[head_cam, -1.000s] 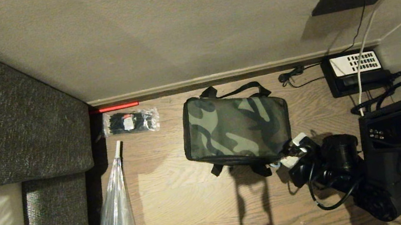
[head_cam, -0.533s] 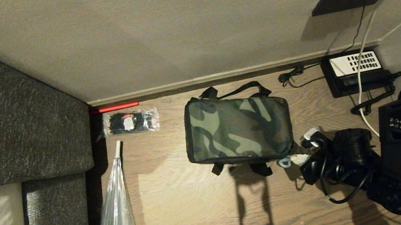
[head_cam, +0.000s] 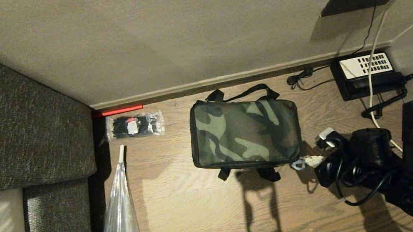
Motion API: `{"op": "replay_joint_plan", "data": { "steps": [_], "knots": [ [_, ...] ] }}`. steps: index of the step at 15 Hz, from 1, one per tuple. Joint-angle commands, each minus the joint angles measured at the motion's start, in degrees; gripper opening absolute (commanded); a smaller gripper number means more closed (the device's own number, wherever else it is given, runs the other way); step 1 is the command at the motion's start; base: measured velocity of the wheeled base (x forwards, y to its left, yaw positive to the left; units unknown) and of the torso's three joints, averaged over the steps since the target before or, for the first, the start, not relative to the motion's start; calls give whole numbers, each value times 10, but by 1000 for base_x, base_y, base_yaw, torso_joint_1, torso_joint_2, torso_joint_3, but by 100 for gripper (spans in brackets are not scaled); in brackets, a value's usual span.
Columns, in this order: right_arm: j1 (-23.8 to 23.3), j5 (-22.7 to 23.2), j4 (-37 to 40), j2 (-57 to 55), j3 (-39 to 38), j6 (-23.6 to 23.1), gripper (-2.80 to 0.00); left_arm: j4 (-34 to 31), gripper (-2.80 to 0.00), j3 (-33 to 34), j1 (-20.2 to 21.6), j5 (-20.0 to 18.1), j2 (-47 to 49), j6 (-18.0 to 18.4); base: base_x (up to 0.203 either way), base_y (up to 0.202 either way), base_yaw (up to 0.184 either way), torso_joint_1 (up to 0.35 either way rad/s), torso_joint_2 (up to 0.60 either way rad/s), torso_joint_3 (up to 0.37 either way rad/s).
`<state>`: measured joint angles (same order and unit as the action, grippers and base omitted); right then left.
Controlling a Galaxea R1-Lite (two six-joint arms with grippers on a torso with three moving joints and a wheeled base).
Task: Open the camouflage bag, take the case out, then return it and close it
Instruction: Open the top of the storage box
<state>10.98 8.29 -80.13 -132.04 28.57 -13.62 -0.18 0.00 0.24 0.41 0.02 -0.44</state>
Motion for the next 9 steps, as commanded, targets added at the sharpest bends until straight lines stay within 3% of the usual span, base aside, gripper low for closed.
{"op": "replay_joint_plan", "data": {
  "steps": [1, 9],
  "knots": [
    [-6, 1, -5, 7, 0, -2, -280, 0, -280, 2, 0, 0, 0, -1, 0, 0, 0, 0, 0, 0],
    [-17, 1, -11, 13, 10, -2, -280, 0, -280, 2, 0, 0, 0, 0, 0, 0, 0, 0, 0, 0]
  ]
}}
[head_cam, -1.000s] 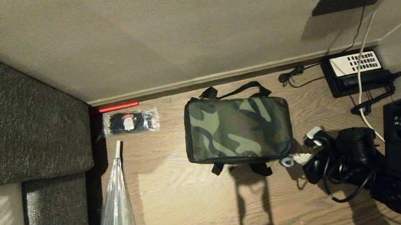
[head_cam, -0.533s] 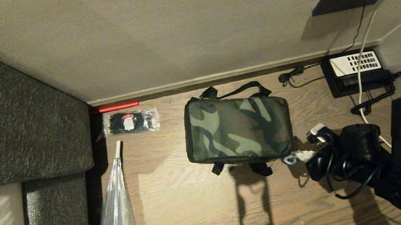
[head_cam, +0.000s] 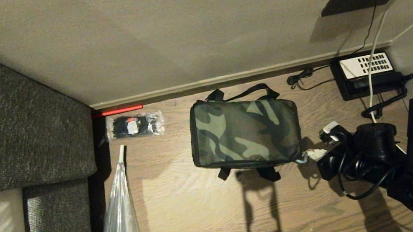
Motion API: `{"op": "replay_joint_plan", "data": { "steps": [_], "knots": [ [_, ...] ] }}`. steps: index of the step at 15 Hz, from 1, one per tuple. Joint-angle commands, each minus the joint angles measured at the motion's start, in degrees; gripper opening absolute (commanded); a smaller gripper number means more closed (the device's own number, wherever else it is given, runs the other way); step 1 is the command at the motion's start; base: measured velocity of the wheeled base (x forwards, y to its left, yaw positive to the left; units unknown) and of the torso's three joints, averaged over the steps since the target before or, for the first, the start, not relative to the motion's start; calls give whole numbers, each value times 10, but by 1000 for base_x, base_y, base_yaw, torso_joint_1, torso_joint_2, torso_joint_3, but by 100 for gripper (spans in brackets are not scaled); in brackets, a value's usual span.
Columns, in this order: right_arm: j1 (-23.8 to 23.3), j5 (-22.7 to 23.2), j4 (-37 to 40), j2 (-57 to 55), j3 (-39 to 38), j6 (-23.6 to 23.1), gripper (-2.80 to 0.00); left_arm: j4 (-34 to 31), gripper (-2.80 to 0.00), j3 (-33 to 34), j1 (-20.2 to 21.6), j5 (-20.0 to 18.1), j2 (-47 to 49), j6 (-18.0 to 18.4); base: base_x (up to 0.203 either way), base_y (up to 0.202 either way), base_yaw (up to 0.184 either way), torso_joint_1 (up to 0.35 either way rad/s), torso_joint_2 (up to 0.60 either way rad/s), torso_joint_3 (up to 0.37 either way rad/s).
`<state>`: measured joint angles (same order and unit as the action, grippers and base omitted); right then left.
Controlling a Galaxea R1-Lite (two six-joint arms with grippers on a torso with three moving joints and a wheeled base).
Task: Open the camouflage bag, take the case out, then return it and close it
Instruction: Open the top of the storage box
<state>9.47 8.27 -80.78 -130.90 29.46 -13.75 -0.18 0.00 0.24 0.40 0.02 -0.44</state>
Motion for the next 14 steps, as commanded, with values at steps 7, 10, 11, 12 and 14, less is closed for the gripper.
{"op": "replay_joint_plan", "data": {
  "steps": [7, 10, 11, 12, 14],
  "knots": [
    [-10, 1, -5, 3, 18, -2, -280, 0, -280, 2, 0, 0, 0, -1, 0, 0, 0, 0, 0, 0],
    [-16, 1, -3, 7, 27, 0, -280, 0, -280, 2, 0, 0, 0, -1, 0, 0, 0, 0, 0, 0],
    [-17, 2, -1, 10, 31, 2, -280, 0, -280, 2, 0, 0, 0, 0, 0, 0, 0, 0, 0, 0],
    [-18, 3, -1, 11, 35, 13, -280, 0, -280, 2, 0, 0, 0, 0, 0, 0, 0, 0, 0, 0],
    [-18, 7, -5, 11, 43, 32, -280, 0, -280, 2, 0, 0, 0, 0, 0, 0, 0, 0, 0, 0]
  ]
}}
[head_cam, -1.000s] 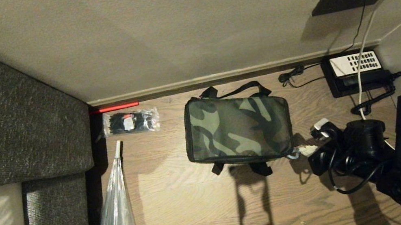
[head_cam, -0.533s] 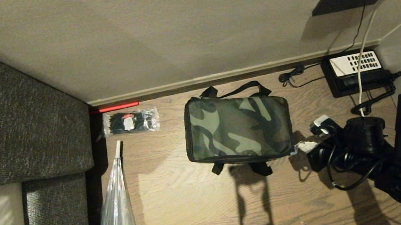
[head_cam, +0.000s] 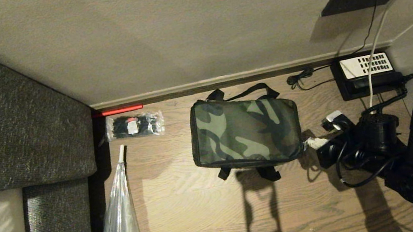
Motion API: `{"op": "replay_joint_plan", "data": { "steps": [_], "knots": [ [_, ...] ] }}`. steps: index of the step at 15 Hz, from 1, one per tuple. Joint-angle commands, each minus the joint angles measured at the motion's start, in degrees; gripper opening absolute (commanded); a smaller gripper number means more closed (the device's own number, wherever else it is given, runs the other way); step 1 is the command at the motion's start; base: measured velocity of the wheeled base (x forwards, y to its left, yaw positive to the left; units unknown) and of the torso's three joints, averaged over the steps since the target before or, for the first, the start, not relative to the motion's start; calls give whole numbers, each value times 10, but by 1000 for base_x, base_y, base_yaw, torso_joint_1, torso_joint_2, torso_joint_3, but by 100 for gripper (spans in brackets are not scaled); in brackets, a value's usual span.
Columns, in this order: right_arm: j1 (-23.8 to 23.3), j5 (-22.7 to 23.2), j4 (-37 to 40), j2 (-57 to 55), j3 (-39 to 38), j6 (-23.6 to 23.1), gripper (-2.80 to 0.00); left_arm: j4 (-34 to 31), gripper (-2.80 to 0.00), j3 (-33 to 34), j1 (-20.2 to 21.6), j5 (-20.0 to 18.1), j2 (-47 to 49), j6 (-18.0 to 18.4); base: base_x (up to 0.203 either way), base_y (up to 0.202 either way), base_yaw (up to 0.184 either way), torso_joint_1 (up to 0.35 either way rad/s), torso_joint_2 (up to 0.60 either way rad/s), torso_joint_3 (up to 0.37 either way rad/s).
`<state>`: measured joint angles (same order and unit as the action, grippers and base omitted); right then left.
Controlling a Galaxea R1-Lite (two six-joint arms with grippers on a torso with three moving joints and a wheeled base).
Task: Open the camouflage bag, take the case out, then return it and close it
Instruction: Open the top of the storage box
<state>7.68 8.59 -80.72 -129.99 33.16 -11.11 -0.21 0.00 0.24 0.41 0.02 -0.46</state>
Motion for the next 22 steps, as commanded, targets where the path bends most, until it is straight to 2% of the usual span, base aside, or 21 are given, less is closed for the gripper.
{"op": "replay_joint_plan", "data": {
  "steps": [1, 6, 22],
  "knots": [
    [0, 11, -6, 4, 8, 13, -280, 0, -280, 2, 0, 0, 0, 0, 0, 0, 0, 0, 0, 0],
    [1, 28, -7, 10, 16, 44, -280, 0, -280, 2, 0, 0, 0, 0, 0, 0, 0, 0, 0, 0],
    [-7, 27, -7, 1, 113, 78, -280, 0, -280, 2, 0, 0, 0, -1, 0, 0, 0, 2, 0, 0]
  ]
}}
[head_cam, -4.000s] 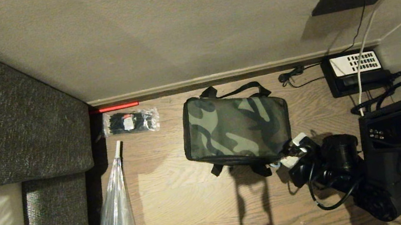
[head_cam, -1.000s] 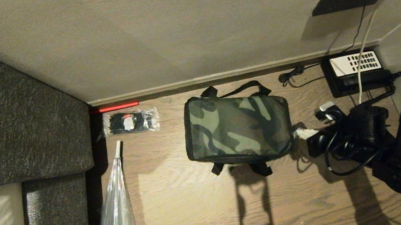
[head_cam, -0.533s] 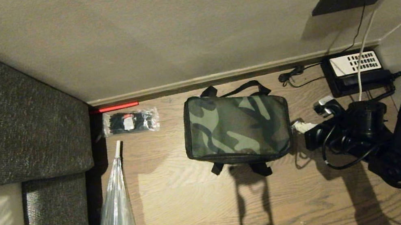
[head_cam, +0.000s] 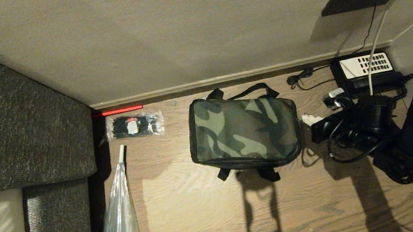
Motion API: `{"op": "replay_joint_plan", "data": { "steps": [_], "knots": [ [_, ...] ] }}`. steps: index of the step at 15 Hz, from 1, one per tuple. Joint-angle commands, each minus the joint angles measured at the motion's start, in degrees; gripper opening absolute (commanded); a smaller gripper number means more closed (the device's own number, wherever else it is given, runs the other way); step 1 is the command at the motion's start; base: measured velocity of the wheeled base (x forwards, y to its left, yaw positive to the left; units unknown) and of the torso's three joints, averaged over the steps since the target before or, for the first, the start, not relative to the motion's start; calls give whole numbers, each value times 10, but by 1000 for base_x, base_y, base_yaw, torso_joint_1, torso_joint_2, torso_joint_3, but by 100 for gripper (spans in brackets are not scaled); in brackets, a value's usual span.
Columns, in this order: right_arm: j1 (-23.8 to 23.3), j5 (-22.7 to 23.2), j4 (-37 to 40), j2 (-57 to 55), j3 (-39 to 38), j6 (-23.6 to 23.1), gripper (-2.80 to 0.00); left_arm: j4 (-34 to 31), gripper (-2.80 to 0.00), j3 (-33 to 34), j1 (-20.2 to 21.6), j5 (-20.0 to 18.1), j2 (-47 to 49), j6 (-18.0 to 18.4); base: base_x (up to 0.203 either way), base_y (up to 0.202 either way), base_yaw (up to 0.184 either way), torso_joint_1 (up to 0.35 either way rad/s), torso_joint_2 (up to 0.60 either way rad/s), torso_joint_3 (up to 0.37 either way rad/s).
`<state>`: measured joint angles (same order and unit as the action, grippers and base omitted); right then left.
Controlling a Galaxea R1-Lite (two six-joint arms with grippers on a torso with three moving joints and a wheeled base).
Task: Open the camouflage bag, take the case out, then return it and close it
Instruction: Open the top of the storage box
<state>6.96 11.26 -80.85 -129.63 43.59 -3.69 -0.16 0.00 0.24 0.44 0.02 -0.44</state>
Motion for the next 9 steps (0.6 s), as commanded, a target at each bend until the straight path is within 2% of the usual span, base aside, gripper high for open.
{"op": "replay_joint_plan", "data": {
  "steps": [1, 9],
  "knots": [
    [0, 1, -5, -3, 14, 8, -280, 0, -280, 2, 0, 0, -1, -1, 0, 0, 0, 0, 0, 0],
    [0, 1, -5, -28, 79, 6, -280, 0, -280, 2, 0, 0, -1, 0, 0, 0, 0, 4, 1, 0]
  ]
}}
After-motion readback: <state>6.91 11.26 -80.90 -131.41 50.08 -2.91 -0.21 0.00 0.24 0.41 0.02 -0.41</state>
